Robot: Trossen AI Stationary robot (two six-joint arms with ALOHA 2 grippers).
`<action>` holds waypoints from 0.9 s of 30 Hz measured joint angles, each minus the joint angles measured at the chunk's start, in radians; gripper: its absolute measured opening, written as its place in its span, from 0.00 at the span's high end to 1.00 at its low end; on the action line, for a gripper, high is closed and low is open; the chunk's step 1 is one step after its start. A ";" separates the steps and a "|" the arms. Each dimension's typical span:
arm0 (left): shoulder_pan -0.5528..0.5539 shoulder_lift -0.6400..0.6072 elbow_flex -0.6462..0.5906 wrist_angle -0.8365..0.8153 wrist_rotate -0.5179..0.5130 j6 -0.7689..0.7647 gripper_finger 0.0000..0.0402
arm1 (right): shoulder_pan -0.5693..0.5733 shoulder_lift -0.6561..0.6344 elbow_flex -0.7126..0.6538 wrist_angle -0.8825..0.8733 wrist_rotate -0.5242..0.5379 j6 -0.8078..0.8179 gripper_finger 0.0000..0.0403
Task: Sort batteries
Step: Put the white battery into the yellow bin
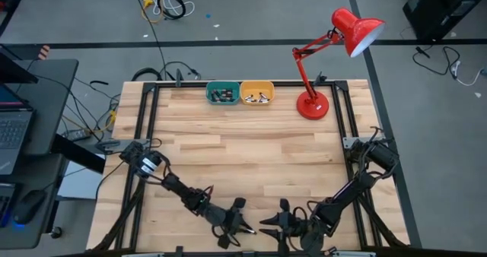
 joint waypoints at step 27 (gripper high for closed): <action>0.462 -0.351 -0.008 -0.525 0.018 0.166 0.88 | -0.082 -0.239 0.000 -0.864 0.270 0.301 0.74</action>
